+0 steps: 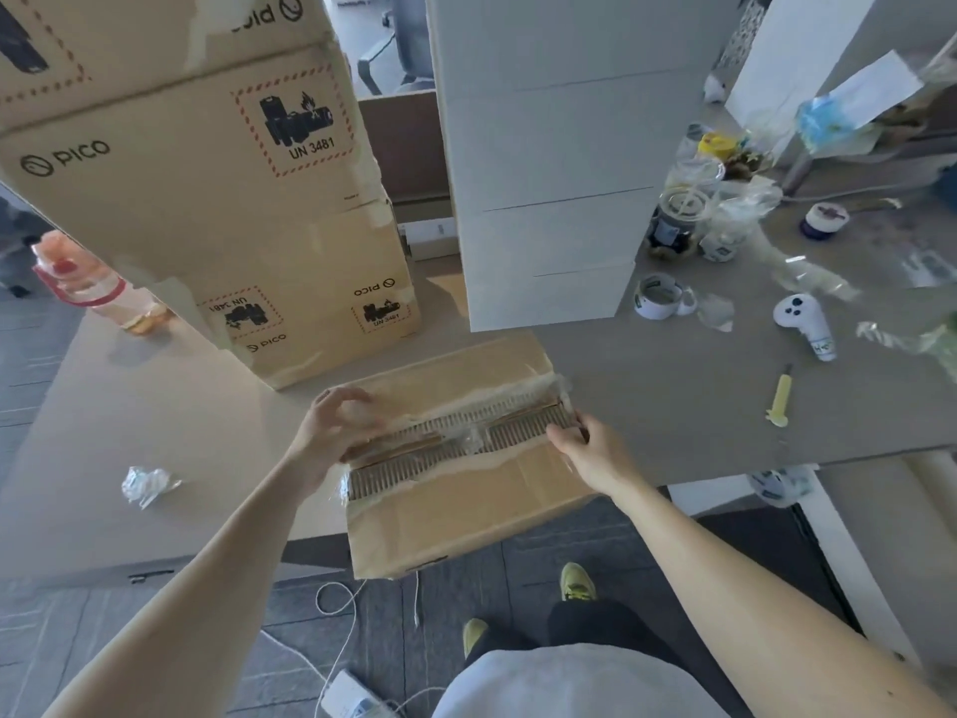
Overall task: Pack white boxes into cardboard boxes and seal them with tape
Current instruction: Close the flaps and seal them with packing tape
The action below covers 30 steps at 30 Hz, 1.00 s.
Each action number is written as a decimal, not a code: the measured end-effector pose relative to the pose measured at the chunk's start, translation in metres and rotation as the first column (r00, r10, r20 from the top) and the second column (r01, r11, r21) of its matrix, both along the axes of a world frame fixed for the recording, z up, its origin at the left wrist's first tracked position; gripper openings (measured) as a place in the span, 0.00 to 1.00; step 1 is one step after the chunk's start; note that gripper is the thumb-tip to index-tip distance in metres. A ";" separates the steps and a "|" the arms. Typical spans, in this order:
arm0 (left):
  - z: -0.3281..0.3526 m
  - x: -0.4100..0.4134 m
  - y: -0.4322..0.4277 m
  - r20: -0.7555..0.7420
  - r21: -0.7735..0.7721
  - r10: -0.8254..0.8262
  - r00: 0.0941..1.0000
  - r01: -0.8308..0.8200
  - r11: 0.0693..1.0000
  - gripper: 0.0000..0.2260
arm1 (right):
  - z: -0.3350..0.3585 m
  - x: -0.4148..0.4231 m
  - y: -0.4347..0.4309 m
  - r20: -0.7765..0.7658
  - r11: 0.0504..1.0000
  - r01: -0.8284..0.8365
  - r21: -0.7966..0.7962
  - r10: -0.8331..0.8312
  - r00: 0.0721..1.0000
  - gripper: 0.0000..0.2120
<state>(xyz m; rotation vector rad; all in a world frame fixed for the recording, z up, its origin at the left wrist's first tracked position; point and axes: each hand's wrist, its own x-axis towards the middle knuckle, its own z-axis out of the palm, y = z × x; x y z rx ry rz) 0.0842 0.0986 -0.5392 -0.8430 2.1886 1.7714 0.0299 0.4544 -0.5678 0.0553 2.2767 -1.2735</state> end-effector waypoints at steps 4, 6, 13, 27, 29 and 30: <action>0.003 -0.026 0.033 -0.055 -0.221 -0.101 0.993 0.086 0.971 0.20 | 0.004 0.003 0.020 -0.047 0.998 0.051 0.030 -0.049 0.998 0.17; -0.002 -0.040 0.045 -0.058 -0.222 -0.150 0.987 0.134 0.966 0.22 | 0.003 0.005 0.034 -0.061 0.995 0.090 0.050 -0.087 0.994 0.18; -0.004 -0.073 0.095 -0.027 -0.194 -0.210 0.977 0.201 0.960 0.25 | 0.004 0.008 0.081 -0.098 0.979 0.201 0.025 -0.198 0.975 0.19; 0.007 -0.135 0.224 0.112 -0.443 -0.360 0.926 0.371 0.816 0.25 | -0.003 -0.040 0.212 -0.125 0.957 0.288 0.036 -0.282 0.951 0.23; 0.009 -0.145 0.242 0.339 -0.605 -0.413 0.845 0.532 0.592 0.30 | -0.004 -0.048 0.228 -0.100 0.960 0.280 0.028 -0.276 0.956 0.23; 0.011 -0.147 0.255 0.382 -0.651 -0.427 0.819 0.567 0.505 0.31 | -0.006 -0.052 0.234 -0.088 0.961 0.275 0.014 -0.273 0.958 0.22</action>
